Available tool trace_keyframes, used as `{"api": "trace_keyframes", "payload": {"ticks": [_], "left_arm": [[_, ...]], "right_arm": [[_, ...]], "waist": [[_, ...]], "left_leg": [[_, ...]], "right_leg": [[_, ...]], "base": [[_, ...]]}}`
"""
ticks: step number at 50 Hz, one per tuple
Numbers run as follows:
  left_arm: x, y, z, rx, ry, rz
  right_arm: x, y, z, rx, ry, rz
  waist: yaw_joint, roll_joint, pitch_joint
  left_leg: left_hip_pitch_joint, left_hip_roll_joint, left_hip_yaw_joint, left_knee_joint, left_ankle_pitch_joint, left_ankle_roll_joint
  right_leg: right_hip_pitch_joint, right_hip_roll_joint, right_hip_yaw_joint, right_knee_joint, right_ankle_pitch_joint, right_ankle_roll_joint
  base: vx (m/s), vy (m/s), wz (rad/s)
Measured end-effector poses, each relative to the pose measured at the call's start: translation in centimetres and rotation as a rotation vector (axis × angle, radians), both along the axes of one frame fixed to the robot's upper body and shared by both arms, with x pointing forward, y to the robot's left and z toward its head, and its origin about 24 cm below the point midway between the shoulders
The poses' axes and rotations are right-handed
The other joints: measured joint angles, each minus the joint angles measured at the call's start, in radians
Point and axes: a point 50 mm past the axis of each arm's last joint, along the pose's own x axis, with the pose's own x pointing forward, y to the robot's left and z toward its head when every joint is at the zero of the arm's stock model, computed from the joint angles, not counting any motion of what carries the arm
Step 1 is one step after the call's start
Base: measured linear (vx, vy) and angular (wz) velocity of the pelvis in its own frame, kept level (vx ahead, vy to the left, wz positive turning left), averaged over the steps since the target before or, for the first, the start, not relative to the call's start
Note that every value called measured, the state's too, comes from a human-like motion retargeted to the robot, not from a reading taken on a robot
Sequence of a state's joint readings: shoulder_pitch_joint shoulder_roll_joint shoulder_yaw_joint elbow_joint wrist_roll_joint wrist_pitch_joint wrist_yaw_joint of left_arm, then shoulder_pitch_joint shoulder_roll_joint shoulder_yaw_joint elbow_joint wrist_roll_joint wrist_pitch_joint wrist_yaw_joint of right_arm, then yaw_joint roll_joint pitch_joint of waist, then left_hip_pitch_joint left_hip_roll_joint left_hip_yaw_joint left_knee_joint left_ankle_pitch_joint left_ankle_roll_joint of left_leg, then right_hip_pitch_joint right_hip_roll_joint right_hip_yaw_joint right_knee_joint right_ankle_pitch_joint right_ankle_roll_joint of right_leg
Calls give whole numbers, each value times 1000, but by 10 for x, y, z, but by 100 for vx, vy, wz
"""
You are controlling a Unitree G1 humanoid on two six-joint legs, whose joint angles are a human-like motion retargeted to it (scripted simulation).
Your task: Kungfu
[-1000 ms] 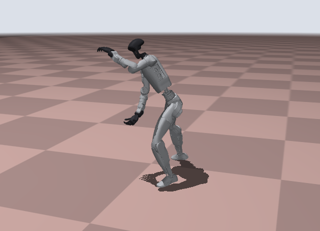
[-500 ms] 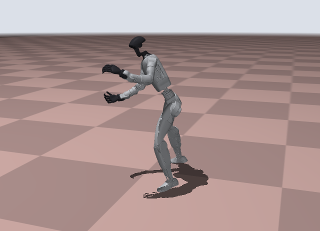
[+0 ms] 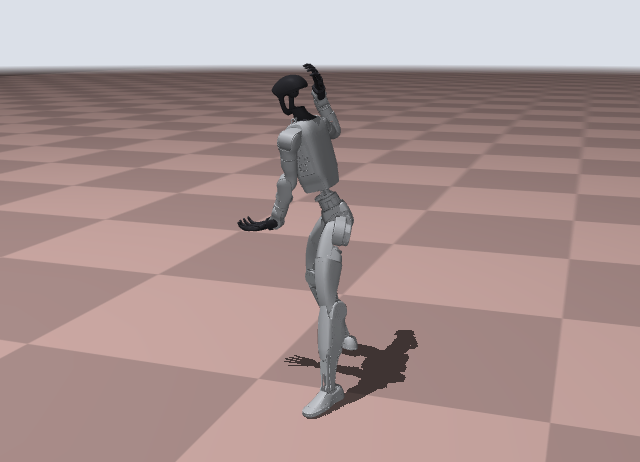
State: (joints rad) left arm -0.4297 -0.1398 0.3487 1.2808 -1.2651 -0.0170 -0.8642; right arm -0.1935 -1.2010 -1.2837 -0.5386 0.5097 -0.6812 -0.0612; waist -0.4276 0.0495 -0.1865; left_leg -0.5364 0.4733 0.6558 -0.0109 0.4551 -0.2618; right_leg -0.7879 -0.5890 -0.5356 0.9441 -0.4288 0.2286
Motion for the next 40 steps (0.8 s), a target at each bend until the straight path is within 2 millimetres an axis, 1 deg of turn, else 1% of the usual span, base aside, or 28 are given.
{"api": "trace_keyframes", "payload": {"ticks": [2,4,7,10,12,16,20,28,40], "left_arm": [[9,1,7,102,-41,-79],[17,-2,16,155,-97,-130],[26,-8,29,171,-187,-167],[29,-12,35,188,-220,-187],[31,-15,37,199,-227,-202],[31,-20,40,201,-237,-215],[31,-19,40,212,-236,-214],[30,-8,36,229,-207,-181],[36,-8,42,264,-235,-199]], "right_arm": [[3,8,-3,-34,0,-37],[9,9,-3,-42,49,-76],[12,4,-3,-23,110,-107],[8,0,-5,-8,100,-82],[5,-1,-6,-4,87,-75],[4,-3,-6,11,95,-95],[5,-3,-5,19,107,-105],[7,-3,-7,29,119,-126],[11,-6,-7,45,148,-158]], "waist": [[-20,4,-4],[-25,10,-7],[-18,31,1],[0,59,26],[12,75,35],[40,95,48],[57,107,54],[75,104,61],[90,89,67]], "left_leg": [[28,7,27,-2,4,0],[57,9,52,-4,3,0],[94,22,75,-2,-5,0],[139,59,81,7,-30,0],[148,62,77,7,-41,0],[167,70,64,8,-59,0],[171,71,55,9,-75,0],[179,76,42,12,-93,5],[178,66,33,19,-123,13]], "right_leg": [[-15,-6,8,33,-29,-6],[-32,-6,29,59,-47,-15],[-41,13,62,77,-56,-23],[-10,54,69,71,-55,-34],[-2,66,81,61,-45,-35],[20,89,96,40,-27,-36],[35,101,105,16,-7,-33],[67,123,108,-40,29,-30],[96,133,106,-112,53,-25]], "base": [[-14,-15,-52],[-8,-3,-47],[-8,4,-43],[1,7,-40],[-3,15,-13],[1,16,-10],[3,15,-1],[3,9,-4],[3,8,-1]]}}
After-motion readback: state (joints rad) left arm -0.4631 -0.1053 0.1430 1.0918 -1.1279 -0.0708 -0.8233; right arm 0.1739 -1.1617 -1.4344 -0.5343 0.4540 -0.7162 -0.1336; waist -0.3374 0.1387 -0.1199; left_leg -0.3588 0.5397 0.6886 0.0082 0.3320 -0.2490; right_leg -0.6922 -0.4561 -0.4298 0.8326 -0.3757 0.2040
